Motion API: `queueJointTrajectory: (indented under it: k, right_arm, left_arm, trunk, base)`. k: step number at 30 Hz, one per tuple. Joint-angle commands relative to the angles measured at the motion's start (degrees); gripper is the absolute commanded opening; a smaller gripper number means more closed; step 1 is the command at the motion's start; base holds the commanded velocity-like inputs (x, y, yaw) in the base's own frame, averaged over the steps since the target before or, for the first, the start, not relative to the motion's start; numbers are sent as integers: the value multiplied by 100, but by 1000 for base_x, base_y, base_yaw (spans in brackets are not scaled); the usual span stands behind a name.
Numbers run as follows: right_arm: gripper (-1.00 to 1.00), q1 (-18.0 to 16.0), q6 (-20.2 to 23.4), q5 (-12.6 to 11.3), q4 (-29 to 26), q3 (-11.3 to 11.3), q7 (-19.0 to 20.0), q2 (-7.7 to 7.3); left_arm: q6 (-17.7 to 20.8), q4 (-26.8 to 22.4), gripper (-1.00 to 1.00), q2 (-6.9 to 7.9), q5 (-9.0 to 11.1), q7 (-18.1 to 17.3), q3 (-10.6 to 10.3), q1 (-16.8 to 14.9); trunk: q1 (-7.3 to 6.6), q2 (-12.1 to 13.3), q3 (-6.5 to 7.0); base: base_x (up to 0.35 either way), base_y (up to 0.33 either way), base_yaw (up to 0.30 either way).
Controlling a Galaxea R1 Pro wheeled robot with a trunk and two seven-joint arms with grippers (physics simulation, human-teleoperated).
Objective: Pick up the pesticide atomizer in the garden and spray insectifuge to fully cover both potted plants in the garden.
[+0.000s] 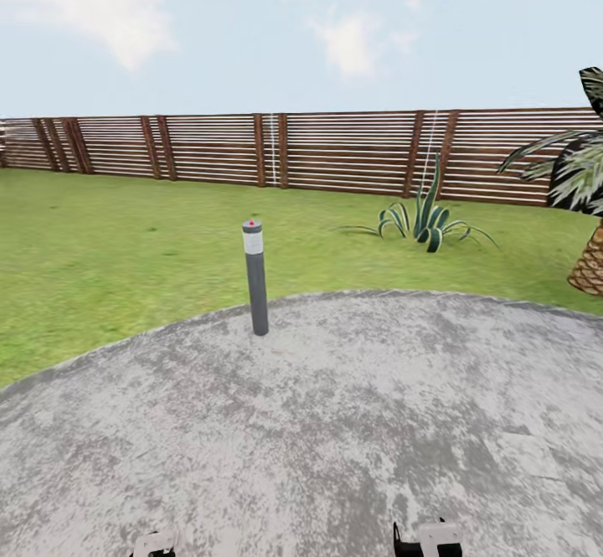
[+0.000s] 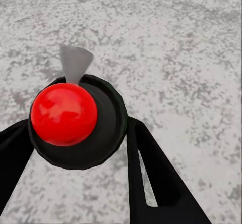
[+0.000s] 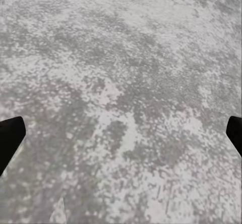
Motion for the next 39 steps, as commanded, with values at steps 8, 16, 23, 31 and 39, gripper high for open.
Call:
queueJointTrajectory:
  k: [8,16,23,31,39]
  right_arm:
    - [100,-5,-13,61,3,-45,-27,4]
    - [100,-4,-13,61,3,-45,-27,2]
    - [100,-4,-13,61,3,-45,-27,2]
    - [100,-5,-13,61,3,-45,-27,1]
    - [100,-4,-13,61,3,-45,-27,2]
  left_arm:
    - [-14,-1,-100,-4,-21,-43,48,-5]
    - [-14,-1,-100,-6,-22,-43,48,-6]
    - [-14,-1,-100,-4,-20,-43,48,-6]
    - [-14,-1,-100,-4,-20,-43,48,-6]
    - [-14,-1,-100,-4,-19,-43,48,-6]
  trunk:
    - [2,-2,-6]
    - [2,-2,-6]
    - [2,-2,-6]
    - [2,-2,-6]
    - [2,-2,-6]
  base:
    - [341,0,277]
    - [341,0,277]
    - [341,0,277]
    - [341,0,277]
    - [341,0,278]
